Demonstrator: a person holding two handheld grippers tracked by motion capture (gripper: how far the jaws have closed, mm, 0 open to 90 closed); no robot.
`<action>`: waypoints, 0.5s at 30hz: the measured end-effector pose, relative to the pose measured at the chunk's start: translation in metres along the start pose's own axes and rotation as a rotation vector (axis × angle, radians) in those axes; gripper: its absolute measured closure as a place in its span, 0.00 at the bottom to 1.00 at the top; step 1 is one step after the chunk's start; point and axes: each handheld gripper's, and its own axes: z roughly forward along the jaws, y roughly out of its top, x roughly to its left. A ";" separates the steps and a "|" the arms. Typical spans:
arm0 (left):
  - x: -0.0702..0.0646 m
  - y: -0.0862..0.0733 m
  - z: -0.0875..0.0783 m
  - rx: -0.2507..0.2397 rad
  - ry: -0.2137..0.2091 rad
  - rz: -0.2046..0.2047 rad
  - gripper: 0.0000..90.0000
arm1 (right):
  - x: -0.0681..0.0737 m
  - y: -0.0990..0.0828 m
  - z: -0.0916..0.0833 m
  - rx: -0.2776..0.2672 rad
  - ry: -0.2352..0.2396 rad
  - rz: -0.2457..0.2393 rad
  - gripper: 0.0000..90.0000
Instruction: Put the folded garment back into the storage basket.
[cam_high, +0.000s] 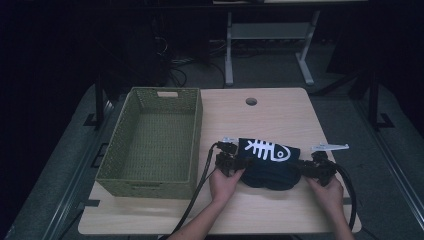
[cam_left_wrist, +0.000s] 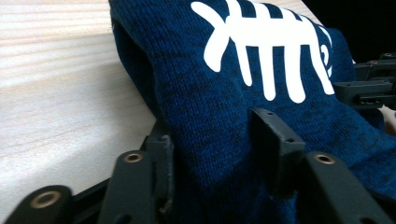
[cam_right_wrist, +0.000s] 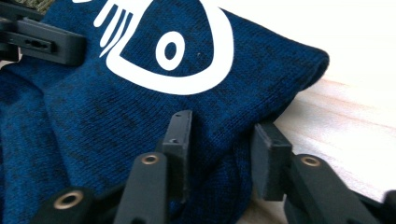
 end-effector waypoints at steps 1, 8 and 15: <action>0.001 0.000 0.000 0.000 -0.012 -0.005 0.63 | 0.000 0.000 0.000 0.000 0.000 0.001 0.73; -0.004 0.001 -0.003 -0.023 -0.037 0.005 0.75 | 0.004 0.000 -0.006 -0.024 0.011 0.003 0.77; -0.012 0.001 -0.008 -0.031 -0.082 0.010 0.76 | 0.009 -0.001 -0.021 -0.058 0.018 0.002 0.78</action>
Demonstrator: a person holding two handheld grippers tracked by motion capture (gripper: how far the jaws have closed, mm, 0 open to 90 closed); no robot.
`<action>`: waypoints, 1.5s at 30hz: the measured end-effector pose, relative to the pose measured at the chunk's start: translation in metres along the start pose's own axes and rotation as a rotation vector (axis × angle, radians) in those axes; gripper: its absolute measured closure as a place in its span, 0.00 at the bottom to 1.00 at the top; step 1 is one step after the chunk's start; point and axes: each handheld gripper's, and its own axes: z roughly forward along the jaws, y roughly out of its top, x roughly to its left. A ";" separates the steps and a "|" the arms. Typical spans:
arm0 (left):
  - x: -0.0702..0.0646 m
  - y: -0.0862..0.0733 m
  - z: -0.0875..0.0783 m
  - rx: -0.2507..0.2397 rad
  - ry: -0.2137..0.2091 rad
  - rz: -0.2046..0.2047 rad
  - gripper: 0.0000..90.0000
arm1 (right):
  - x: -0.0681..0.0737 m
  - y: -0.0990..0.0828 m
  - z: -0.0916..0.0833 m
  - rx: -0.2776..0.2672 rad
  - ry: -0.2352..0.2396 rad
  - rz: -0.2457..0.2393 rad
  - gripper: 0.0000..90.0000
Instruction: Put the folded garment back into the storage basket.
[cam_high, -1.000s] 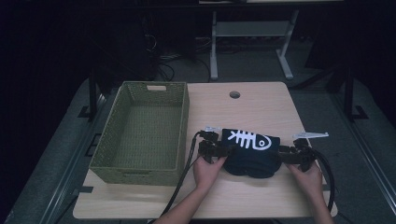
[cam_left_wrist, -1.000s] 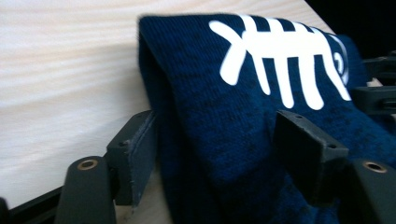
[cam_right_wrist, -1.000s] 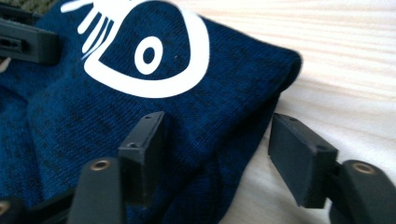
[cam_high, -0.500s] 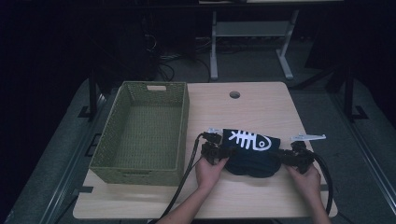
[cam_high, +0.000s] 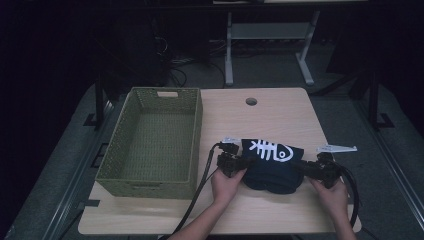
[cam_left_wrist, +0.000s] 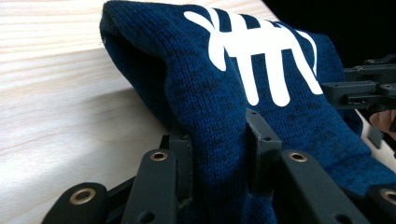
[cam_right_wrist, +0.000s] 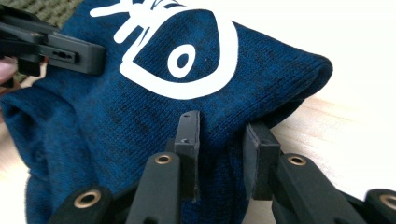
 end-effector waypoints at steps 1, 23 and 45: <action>-0.002 0.000 -0.001 -0.003 -0.008 0.000 0.76 | 0.001 0.000 -0.002 -0.006 -0.001 -0.004 0.78; -0.033 0.028 -0.034 -0.062 -0.066 0.063 0.76 | 0.013 0.024 -0.033 -0.069 0.052 0.031 0.79; -0.038 0.065 -0.081 -0.106 -0.105 0.062 0.76 | 0.034 0.067 -0.051 -0.098 0.112 0.020 0.79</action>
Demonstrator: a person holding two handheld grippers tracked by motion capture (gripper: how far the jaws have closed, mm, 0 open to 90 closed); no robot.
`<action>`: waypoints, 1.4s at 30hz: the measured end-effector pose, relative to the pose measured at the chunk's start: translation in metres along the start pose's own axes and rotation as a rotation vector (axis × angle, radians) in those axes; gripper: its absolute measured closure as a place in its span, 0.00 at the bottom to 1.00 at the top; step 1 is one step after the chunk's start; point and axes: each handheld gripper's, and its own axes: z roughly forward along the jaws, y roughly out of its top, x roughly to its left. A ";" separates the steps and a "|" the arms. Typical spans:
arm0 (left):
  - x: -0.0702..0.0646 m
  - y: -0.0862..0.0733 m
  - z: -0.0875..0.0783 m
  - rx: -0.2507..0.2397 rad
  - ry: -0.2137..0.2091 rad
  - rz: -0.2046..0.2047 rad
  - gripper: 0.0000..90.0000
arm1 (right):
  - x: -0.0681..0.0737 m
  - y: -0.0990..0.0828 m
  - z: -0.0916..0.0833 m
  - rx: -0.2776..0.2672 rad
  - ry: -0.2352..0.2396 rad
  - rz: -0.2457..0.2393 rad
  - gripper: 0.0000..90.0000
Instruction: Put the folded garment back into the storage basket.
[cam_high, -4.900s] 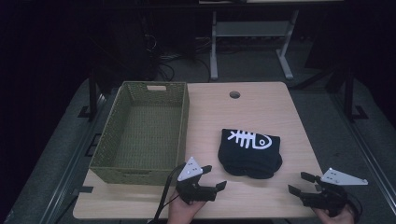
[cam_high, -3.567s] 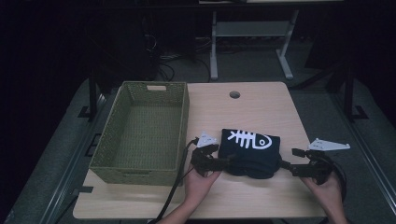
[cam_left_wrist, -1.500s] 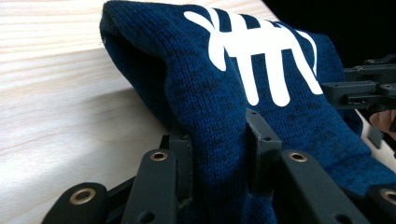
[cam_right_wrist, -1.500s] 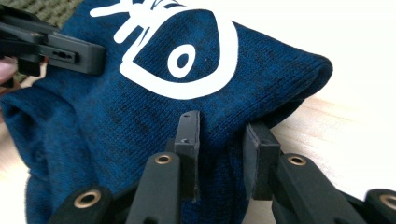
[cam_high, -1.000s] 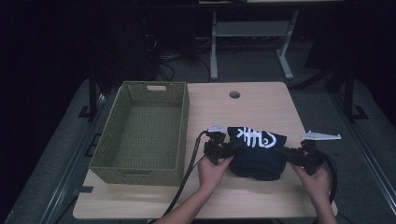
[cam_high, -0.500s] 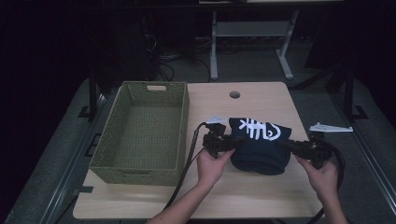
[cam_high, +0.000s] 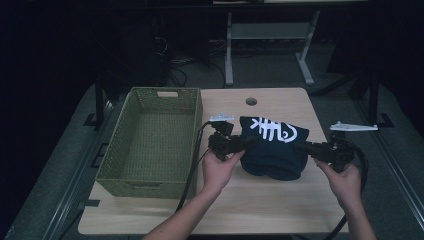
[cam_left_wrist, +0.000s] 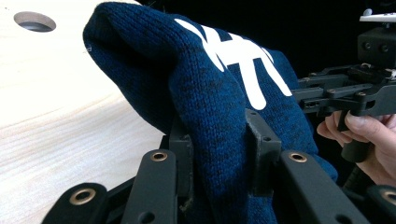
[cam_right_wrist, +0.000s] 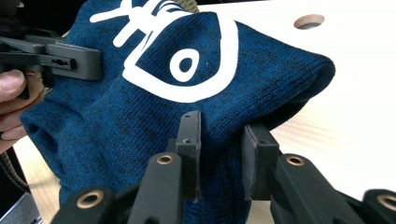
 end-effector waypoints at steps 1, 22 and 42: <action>0.001 0.001 -0.002 -0.002 -0.002 0.000 0.76 | 0.001 0.002 0.000 0.001 0.006 -0.001 0.79; 0.021 0.020 -0.058 -0.061 0.000 -0.024 0.76 | 0.038 0.043 0.022 -0.002 0.086 -0.028 0.79; 0.052 0.022 -0.117 -0.109 0.026 -0.065 0.76 | 0.077 0.070 0.066 -0.005 0.173 -0.061 0.79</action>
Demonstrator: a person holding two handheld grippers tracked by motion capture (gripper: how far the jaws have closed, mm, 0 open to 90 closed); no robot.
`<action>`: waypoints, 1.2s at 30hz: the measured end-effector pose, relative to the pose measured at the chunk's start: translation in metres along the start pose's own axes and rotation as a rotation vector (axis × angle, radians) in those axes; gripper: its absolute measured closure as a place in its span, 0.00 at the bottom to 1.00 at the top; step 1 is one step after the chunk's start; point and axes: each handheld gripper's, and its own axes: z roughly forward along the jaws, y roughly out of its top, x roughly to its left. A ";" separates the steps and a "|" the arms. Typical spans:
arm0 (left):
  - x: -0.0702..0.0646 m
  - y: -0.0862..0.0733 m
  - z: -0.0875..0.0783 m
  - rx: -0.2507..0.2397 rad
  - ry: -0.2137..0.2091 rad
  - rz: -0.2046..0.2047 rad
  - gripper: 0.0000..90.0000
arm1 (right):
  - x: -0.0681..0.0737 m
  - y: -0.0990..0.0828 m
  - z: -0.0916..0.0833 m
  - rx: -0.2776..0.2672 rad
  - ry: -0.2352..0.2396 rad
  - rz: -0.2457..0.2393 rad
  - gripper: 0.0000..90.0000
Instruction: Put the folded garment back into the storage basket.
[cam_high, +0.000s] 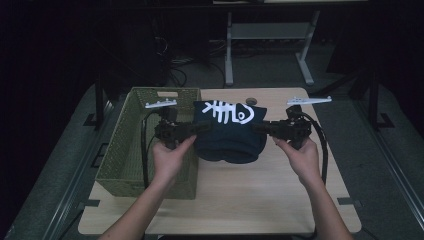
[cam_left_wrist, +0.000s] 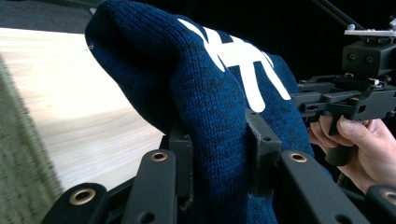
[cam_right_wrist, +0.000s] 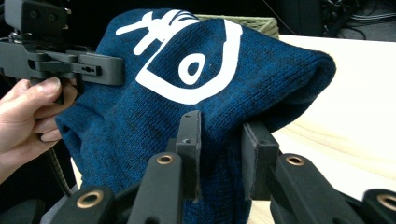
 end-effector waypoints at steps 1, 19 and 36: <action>0.001 0.000 -0.001 -0.004 0.002 -0.008 0.76 | 0.002 0.001 0.002 0.003 0.005 0.005 0.79; 0.027 0.000 -0.044 -0.030 0.035 -0.034 0.76 | 0.026 0.016 0.044 0.026 0.050 -0.017 0.79; 0.046 0.002 -0.084 -0.067 0.090 -0.054 0.76 | 0.049 0.032 0.085 0.047 0.081 -0.029 0.79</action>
